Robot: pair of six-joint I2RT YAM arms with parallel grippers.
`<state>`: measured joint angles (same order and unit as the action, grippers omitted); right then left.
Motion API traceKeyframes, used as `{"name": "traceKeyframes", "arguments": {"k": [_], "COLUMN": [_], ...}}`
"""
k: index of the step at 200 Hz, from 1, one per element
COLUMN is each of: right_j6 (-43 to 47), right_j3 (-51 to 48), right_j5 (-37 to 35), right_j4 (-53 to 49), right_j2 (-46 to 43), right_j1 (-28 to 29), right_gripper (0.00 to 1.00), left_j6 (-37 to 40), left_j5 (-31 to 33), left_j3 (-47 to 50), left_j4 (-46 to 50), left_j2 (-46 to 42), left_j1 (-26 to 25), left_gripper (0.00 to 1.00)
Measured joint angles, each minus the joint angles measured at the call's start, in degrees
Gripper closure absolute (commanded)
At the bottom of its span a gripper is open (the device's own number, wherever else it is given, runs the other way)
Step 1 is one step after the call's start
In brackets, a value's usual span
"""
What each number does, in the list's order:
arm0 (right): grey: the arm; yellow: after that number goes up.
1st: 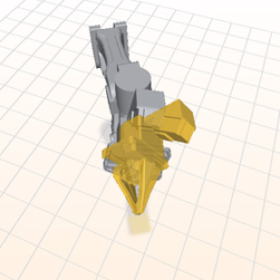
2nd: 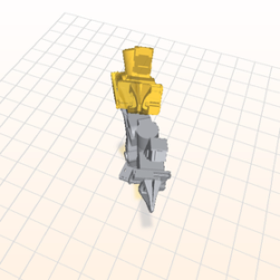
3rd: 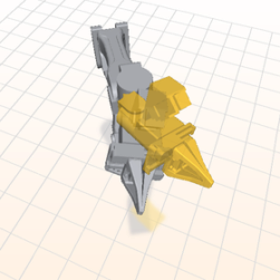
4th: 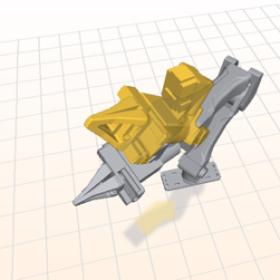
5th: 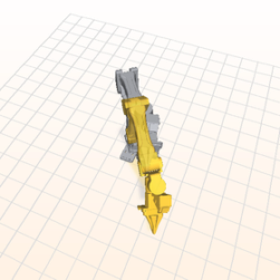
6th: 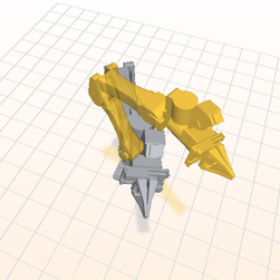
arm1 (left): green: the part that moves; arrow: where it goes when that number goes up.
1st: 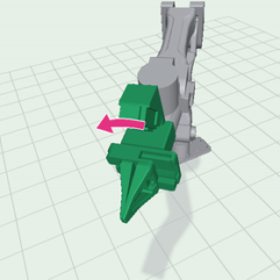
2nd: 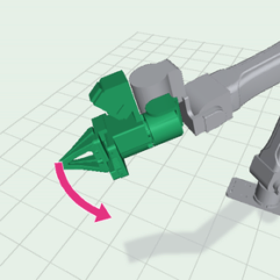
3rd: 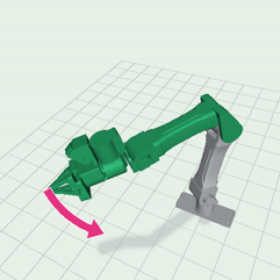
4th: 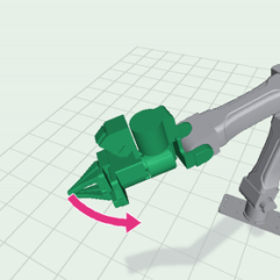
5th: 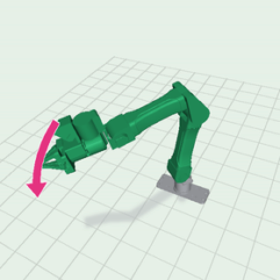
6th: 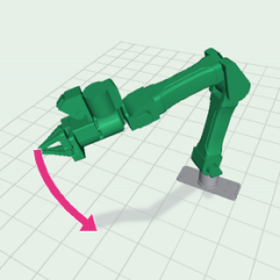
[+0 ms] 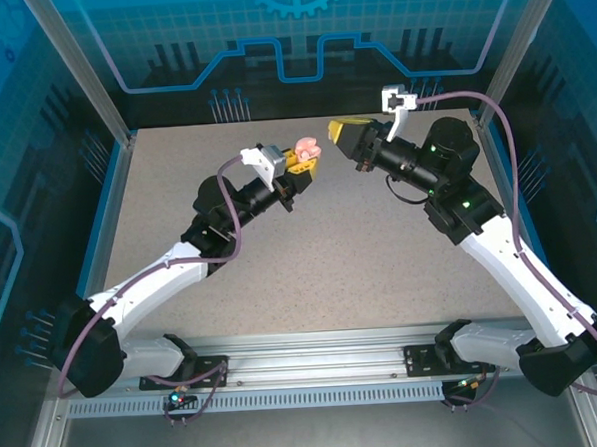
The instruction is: Insert the wireless bluetooth earbuds into the charging case
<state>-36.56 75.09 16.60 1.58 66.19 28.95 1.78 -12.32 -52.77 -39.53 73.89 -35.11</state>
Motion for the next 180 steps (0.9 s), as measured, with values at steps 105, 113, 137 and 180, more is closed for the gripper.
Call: {"name": "traceKeyframes", "arguments": {"k": [105, 113, 137, 180], "right_j6": [3.06, 3.23, 3.67, 3.67], "right_j3": [-1.20, -1.20, -1.36, -2.14], "right_j5": [0.55, 0.59, 0.55, 0.37], "right_j4": [1.07, 1.07, 1.07, 1.01], "right_j2": [0.44, 0.61, 1.31, 2.05], "right_j1": [3.23, 3.34, 3.43, 3.43], "right_gripper": [0.84, 0.85, 0.85, 0.85], "left_j6": [-1.53, -1.53, -1.51, -1.42], "left_j5": [-1.33, -1.53, -1.92, -2.58], "left_j3": [-0.02, -0.02, -0.02, -0.02], "left_j4": [-0.72, -0.72, -0.72, -1.09], "left_j2": [0.00, 0.00, 0.00, 0.00], "left_j1": [0.00, 0.00, 0.00, 0.00], "left_gripper": [1.00, 1.00, 1.00, 1.00]}}
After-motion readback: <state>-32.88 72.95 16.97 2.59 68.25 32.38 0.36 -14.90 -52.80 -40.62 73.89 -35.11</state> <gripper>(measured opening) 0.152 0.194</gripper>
